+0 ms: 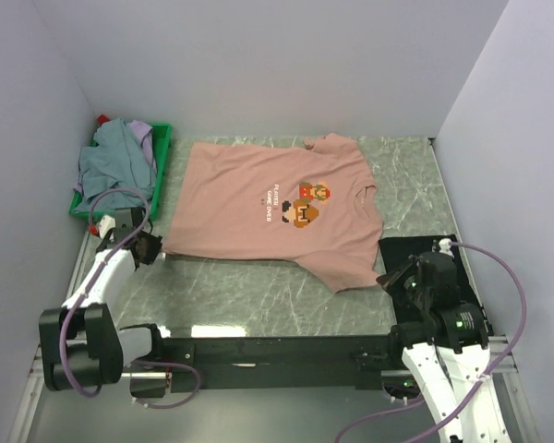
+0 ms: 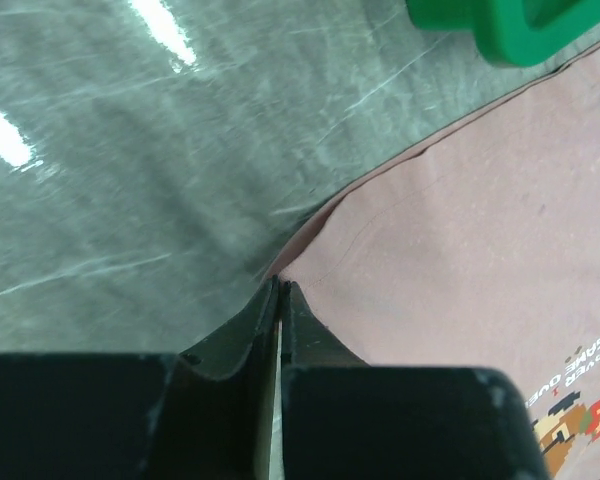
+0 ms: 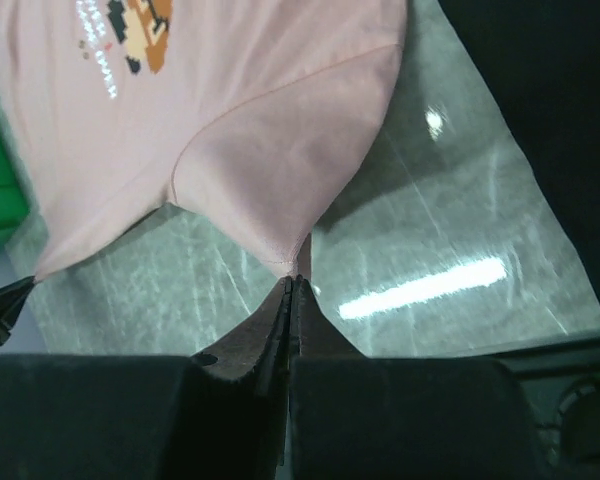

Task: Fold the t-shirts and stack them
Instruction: Flatten the tshirt out

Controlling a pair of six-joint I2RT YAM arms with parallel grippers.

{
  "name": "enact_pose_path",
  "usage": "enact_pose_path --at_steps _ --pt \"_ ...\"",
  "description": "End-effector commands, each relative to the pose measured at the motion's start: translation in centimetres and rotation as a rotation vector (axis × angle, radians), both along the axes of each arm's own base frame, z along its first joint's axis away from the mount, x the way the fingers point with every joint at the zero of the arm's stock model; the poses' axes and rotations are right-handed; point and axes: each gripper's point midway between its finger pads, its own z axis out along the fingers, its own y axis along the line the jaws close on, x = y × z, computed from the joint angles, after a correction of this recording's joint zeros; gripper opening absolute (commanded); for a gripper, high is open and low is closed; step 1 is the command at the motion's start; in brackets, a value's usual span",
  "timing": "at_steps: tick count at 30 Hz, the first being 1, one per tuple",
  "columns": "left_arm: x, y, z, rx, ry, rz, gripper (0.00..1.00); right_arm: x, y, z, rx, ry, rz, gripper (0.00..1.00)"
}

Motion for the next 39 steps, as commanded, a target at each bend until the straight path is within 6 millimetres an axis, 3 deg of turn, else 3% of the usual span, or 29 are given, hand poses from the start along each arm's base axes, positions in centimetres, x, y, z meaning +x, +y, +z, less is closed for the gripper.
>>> enact_pose_path --at_steps 1,6,11,16,19,28,34,39 --pt "-1.4 0.7 0.2 0.049 0.001 0.006 0.08 -1.9 -0.8 -0.3 -0.028 0.045 -0.023 0.00" --pt "-1.8 -0.1 -1.0 0.017 -0.005 -0.013 0.07 -1.9 -0.4 -0.7 -0.010 0.044 -0.014 0.00" --pt "-1.8 -0.1 -1.3 0.014 -0.005 -0.013 0.13 -1.7 -0.5 -1.1 -0.018 0.055 -0.013 0.00" --pt "-2.1 0.7 -0.6 0.048 0.009 0.017 0.43 -1.5 -0.5 -1.0 -0.021 0.054 -0.010 0.00" --pt "-2.7 1.3 -0.3 0.070 0.019 0.054 0.52 -1.6 -0.4 -1.2 -0.021 0.062 -0.004 0.00" --pt "-4.0 0.2 -1.4 0.004 0.020 0.068 0.44 -1.4 -0.1 -1.2 -0.017 0.057 0.013 0.00" --pt "-3.3 -0.6 -1.8 -0.031 0.032 0.060 0.37 -1.2 0.0 -1.1 -0.015 0.057 0.021 0.00" --pt "-2.8 -1.9 -1.9 -0.035 0.037 0.037 0.37 -1.1 0.0 -0.9 -0.014 0.047 0.018 0.00"
